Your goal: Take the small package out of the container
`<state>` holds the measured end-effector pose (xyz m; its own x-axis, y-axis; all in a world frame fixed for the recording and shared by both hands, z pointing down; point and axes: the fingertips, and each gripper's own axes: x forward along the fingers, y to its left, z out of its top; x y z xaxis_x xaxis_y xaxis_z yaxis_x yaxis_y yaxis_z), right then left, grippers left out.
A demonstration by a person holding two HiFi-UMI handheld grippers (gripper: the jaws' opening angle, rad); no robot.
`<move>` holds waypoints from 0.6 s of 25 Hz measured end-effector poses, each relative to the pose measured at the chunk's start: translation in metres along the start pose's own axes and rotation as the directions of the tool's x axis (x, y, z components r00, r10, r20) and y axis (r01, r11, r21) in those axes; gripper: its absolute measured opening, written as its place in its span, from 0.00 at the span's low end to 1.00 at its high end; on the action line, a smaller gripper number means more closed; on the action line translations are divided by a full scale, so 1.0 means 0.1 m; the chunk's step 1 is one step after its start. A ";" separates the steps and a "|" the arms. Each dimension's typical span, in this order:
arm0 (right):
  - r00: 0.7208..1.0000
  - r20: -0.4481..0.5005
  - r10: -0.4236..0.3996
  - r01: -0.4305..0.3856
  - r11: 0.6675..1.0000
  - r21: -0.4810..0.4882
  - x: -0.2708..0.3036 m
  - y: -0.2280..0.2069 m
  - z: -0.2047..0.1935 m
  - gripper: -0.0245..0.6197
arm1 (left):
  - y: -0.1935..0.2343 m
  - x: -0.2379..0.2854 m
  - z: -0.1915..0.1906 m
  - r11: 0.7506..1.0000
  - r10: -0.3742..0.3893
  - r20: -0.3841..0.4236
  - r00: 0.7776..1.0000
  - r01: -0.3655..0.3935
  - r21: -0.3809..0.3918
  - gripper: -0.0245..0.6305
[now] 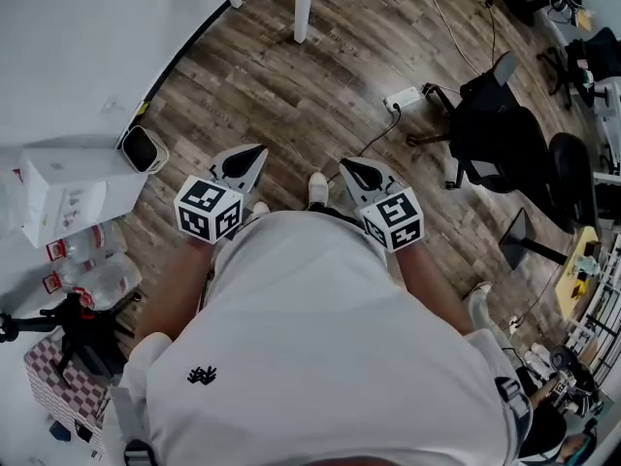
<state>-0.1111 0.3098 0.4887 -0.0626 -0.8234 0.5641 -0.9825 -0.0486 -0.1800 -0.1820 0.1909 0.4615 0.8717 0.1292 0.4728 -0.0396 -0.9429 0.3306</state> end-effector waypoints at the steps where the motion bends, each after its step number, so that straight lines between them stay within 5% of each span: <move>1: 1.000 0.009 0.009 -0.009 1.000 0.000 -0.02 -0.11 0.01 0.05 | -0.03 0.11 0.06 1.000 0.008 0.001 1.000 -0.008 0.010 0.05; 15: 0.995 0.051 0.089 -0.089 0.996 0.013 0.14 -1.10 0.17 0.05 | 0.01 0.87 0.54 0.994 0.110 -0.024 0.994 -0.109 0.027 0.05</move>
<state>-0.0009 0.2945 0.5027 -0.1405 -0.8520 0.5043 -0.9706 0.0180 -0.2401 -0.0799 0.1851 0.4588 0.8499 0.0326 0.5259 -0.1212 -0.9592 0.2552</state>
